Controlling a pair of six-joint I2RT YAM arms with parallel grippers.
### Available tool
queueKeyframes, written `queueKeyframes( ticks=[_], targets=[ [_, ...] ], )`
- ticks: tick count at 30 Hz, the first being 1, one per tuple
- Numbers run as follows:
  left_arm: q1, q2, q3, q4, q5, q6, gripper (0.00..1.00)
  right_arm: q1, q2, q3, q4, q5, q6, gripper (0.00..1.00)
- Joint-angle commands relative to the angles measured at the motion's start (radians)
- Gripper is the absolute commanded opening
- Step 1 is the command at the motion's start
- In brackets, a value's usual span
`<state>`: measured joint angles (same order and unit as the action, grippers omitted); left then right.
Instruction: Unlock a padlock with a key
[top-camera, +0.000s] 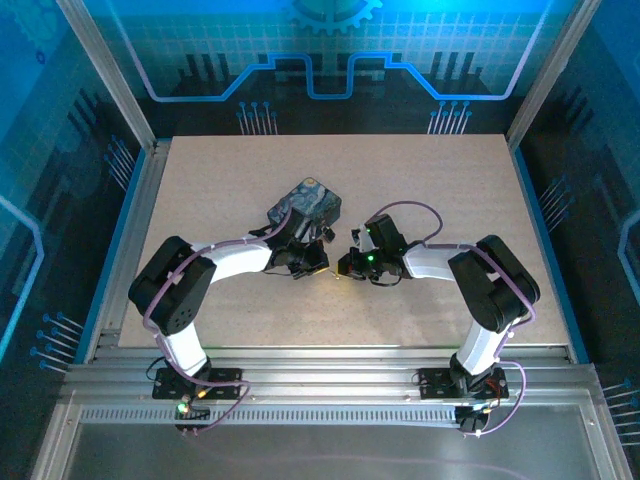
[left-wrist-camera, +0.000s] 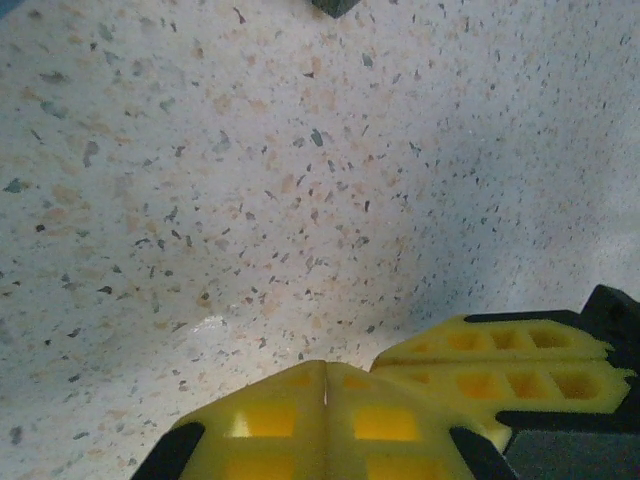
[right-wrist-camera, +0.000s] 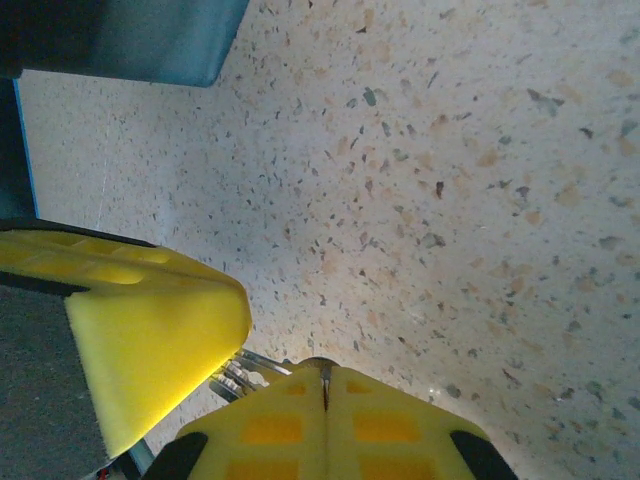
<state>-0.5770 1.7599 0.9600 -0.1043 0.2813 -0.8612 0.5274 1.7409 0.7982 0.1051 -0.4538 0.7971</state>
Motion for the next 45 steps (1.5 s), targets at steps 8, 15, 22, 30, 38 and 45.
queueKeyframes(
  ticks=[8,15,22,30,38,45],
  targets=[
    [0.029,-0.049,-0.011,-0.025,0.035,0.053,0.0,-0.025,-0.026,0.014,-0.018,-0.023,-0.045,0.21],
    [0.049,-0.089,0.025,-0.046,0.04,0.171,0.0,-0.081,-0.09,0.013,-0.064,-0.035,-0.111,0.32],
    [0.065,-0.113,0.039,-0.001,0.144,0.284,0.0,-0.097,-0.15,0.014,-0.078,-0.118,-0.216,0.4],
    [0.101,-0.17,0.057,0.039,0.267,0.371,0.0,-0.156,-0.201,-0.014,-0.005,-0.31,-0.286,0.43],
    [0.117,-0.185,0.059,0.093,0.366,0.38,0.0,-0.173,-0.186,-0.024,0.111,-0.414,-0.28,0.45],
    [0.141,-0.2,0.036,0.161,0.418,0.34,0.0,-0.178,-0.187,-0.025,0.132,-0.459,-0.296,0.45]
  ],
)
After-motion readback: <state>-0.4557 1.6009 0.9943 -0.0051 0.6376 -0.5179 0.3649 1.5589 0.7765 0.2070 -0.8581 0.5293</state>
